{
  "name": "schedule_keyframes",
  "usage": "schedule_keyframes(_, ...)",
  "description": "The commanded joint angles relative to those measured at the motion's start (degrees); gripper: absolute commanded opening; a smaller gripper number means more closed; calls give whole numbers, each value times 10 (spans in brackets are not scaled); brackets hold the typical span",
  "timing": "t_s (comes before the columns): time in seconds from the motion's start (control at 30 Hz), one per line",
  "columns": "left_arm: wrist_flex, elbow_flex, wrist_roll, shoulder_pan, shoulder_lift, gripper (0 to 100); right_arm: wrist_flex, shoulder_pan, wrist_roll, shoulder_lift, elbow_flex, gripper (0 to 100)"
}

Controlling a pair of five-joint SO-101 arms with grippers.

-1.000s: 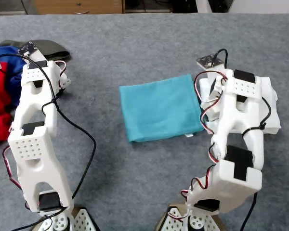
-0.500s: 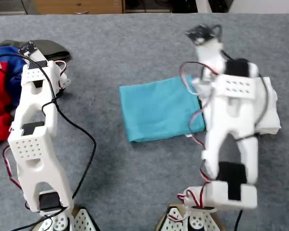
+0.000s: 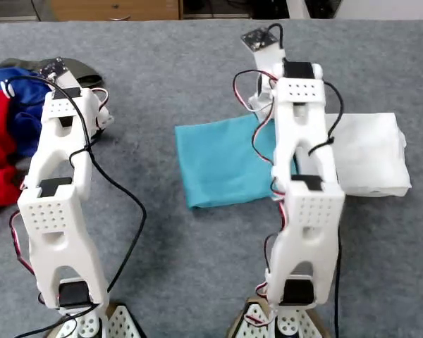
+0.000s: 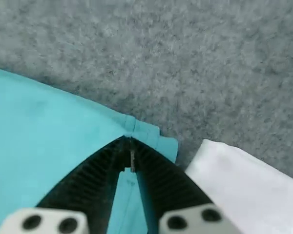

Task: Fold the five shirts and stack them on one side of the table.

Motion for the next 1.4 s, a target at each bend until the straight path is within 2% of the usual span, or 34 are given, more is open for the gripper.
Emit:
schedule_keyframes(0.0,-5,-23,-3,7,-5,18,39,15,-6,66,-115,5)
schedule_keyframes(0.17,-5,-23,-12,8,-6,18,46,11,-7,170,-204,5)
schedule_keyframes(0.3,-5,-22,-18,9,-9,18,101,13,-7,195,-293,5)
schedule_keyframes(0.37,1,-22,-18,8,-10,18,144,13,-6,194,-348,5)
schedule_keyframes(0.47,51,-53,-14,4,-36,18,229,7,-3,183,-474,5)
schedule_keyframes(0.53,68,-67,-18,10,-61,18,236,13,-4,172,-536,5)
schedule_keyframes(0.63,94,-70,-14,34,-102,18,236,21,-4,130,-533,8)
schedule_keyframes(0.73,120,-68,10,64,-158,18,236,27,-4,62,-451,5)
schedule_keyframes(0.83,139,-66,-9,120,-202,18,236,31,-4,-50,-314,5)
schedule_keyframes(1.0,152,-53,-14,202,-219,18,227,-5,13,-319,46,2)
schedule_keyframes(1.2,92,6,-15,246,-196,18,45,-4,18,-567,466,2)
schedule_keyframes(1.37,91,6,-14,280,-160,18,-40,6,18,-602,643,3)
